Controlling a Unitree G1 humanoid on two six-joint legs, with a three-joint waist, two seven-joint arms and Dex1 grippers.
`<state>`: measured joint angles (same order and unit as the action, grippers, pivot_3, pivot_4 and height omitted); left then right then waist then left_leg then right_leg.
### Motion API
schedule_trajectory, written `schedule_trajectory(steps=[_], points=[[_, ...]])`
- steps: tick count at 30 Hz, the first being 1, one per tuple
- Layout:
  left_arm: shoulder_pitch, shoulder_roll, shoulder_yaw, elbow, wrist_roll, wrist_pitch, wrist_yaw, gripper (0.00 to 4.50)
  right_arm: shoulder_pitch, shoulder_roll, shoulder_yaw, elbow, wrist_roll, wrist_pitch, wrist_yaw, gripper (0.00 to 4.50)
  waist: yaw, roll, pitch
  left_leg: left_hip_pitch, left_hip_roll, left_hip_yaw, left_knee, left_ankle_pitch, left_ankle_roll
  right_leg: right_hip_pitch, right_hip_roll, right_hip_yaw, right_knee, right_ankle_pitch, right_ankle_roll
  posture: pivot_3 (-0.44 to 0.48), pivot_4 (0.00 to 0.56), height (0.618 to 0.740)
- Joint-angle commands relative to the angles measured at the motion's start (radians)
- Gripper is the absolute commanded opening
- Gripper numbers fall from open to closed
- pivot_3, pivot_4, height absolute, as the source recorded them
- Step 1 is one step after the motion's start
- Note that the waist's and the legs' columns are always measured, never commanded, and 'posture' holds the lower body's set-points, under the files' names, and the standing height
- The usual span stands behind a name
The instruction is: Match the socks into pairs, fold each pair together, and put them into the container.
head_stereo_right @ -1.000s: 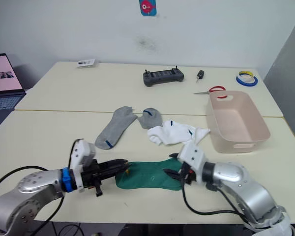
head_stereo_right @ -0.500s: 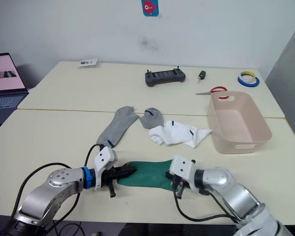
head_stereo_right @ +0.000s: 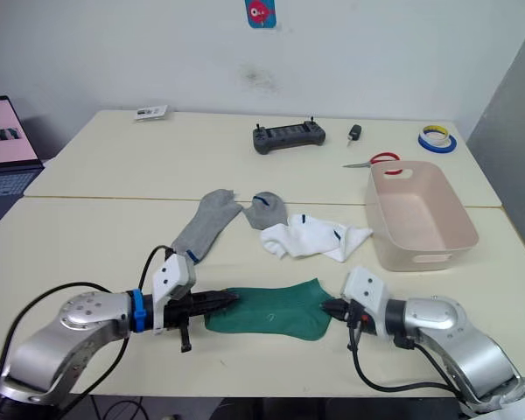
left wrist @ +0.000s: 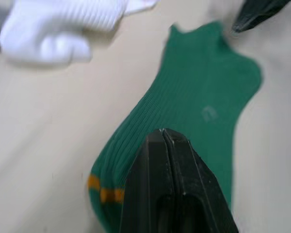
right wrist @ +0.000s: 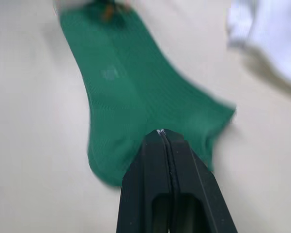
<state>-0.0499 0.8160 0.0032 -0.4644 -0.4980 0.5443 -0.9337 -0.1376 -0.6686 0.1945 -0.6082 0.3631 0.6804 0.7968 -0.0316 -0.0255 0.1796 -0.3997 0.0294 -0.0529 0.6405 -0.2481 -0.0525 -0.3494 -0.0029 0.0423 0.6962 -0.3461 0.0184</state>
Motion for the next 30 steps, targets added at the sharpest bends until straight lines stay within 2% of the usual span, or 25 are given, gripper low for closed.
schedule_trajectory(steps=[1, 6, 10, 13, 18, 25, 28, 30], points=[[-0.025, -0.023, -0.035, -0.009, 0.017, -0.002, 0.014, 0.0, -0.059, 0.063, 0.092, 0.005, -0.047, 0.004, -0.056, 0.01, 0.001, 0.0, 0.0, 0.0, 0.0, 0.0, 0.0, 0.0, 0.0, 0.0, 0.0, 0.0, 0.0, 0.0, 0.0, 0.0, 0.15, 0.737], [-0.045, -0.096, -0.132, 0.125, 0.14, -0.1, 0.043, 0.0, -0.126, 0.152, 0.26, 0.156, -0.2, -0.07, -0.113, 0.01, 0.001, 0.0, 0.0, -0.001, -0.001, 0.001, 0.001, 0.0, 0.0, 0.0, 0.0, 0.0, 0.0, 0.0, 0.0, 0.0, 0.15, 0.737], [-0.045, -0.124, -0.154, 0.213, 0.197, -0.142, 0.058, 0.0, -0.111, 0.15, 0.265, 0.207, -0.236, -0.092, -0.113, 0.01, 0.002, 0.0, 0.0, -0.001, -0.001, 0.001, 0.001, 0.0, 0.0, -0.001, 0.0, 0.0, 0.0, 0.0, 0.0, 0.0, 0.15, 0.737], [-0.033, -0.122, -0.15, 0.233, 0.21, -0.149, 0.053, 0.0, -0.074, 0.086, 0.224, 0.217, -0.242, -0.111, -0.081, 0.01, 0.004, 0.0, 0.0, -0.001, -0.001, 0.0, 0.001, 0.0, 0.0, -0.001, -0.001, 0.0, 0.0, 0.0, 0.0, 0.0, 0.15, 0.737], [-0.033, -0.122, -0.128, 0.218, 0.19, -0.177, 0.036, 0.0, 0.008, -0.049, 0.072, 0.175, -0.156, -0.11, 0.009, 0.01, 0.005, 0.0, 0.0, 0.0, -0.001, 0.0, 0.002, 0.0, 0.0, 0.001, -0.001, 0.0, 0.0, 0.0, 0.0, 0.0, 0.15, 0.737], [-0.09, -0.112, -0.093, 0.092, 0.082, -0.096, -0.013, 0.0, 0.06, -0.031, -0.144, 0.012, 0.098, 0.045, 0.013, 0.01, 0.003, 0.0, 0.0, -0.001, 0.0, -0.001, 0.002, 0.0, 0.0, 0.0, 0.0, -0.001, 0.001, 0.0, 0.0, 0.0, 0.15, 0.737], [-0.089, -0.126, -0.132, 0.13, 0.121, -0.114, -0.006, 0.0, 0.08, 0.001, -0.192, 0.017, 0.097, 0.049, -0.053, 0.01, 0.003, 0.0, 0.0, -0.001, -0.001, 0.0, 0.002, 0.0, 0.0, 0.001, 0.0, 0.0, 0.0, 0.0, 0.0, 0.0, 0.15, 0.737], [-0.081, -0.135, -0.159, 0.177, 0.153, -0.135, -0.004, 0.0, 0.081, 0.032, -0.21, 0.026, 0.093, 0.053, -0.104, 0.38, 0.001, 0.0, 0.0, 0.0, -0.001, 0.0, 0.002, 0.0, 0.0, 0.001, 0.0, 0.0, 0.0, 0.0, 0.0, 0.0, 0.15, 0.737]])
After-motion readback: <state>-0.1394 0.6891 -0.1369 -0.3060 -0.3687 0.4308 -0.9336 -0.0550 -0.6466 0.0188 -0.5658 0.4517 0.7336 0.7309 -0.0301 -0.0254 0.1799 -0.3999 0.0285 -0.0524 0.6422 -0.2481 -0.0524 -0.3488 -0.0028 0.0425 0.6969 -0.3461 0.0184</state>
